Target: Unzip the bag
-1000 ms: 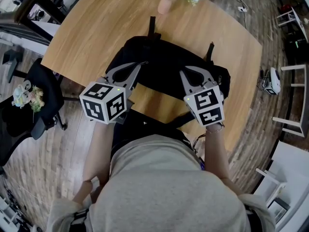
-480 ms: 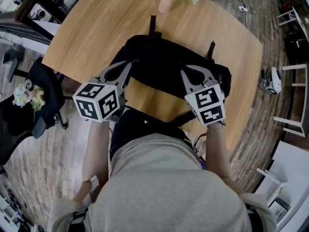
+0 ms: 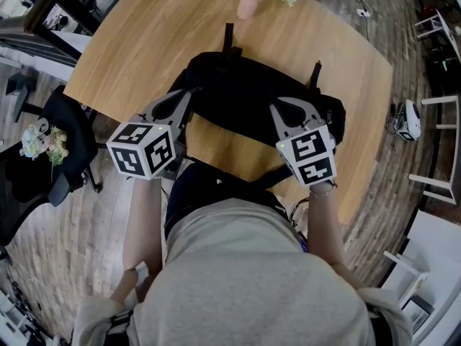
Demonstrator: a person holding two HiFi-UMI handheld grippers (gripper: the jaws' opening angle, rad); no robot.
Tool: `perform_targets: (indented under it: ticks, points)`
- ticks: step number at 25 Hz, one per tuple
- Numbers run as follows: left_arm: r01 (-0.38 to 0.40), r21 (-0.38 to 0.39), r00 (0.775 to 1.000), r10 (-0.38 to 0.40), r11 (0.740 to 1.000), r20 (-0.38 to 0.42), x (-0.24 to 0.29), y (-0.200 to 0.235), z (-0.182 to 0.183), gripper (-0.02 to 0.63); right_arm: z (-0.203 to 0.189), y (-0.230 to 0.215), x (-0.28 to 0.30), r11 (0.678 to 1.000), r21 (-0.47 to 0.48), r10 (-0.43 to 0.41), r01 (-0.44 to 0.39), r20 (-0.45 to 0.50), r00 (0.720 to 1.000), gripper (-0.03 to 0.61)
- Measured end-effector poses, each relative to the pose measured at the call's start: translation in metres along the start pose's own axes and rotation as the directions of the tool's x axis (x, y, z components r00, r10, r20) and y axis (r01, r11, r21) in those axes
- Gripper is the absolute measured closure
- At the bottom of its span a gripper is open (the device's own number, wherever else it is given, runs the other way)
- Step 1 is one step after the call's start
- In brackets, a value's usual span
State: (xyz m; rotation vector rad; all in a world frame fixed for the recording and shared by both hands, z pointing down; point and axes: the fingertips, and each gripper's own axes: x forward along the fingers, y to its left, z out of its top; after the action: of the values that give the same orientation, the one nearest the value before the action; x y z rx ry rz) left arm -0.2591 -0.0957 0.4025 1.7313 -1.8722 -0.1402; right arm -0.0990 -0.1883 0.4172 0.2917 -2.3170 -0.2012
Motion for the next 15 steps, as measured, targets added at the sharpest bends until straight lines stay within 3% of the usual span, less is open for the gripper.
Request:
perform_targets:
  ticks: [9, 15]
  points:
    - [-0.013, 0.004, 1.000, 0.013, 1.000, -0.005, -0.0017, -0.0019, -0.0027, 0.592, 0.0010, 0.0020, -0.0013, 1.000, -0.002, -0.005, 0.005, 0.005, 1.000, 0.543]
    - [-0.039, 0.064, 0.999, 0.040, 0.997, -0.013, -0.0022, -0.0052, 0.0020, 0.592, 0.0010, 0.0052, -0.0026, 0.999, -0.005, -0.038, 0.038, 0.018, 0.999, 0.525]
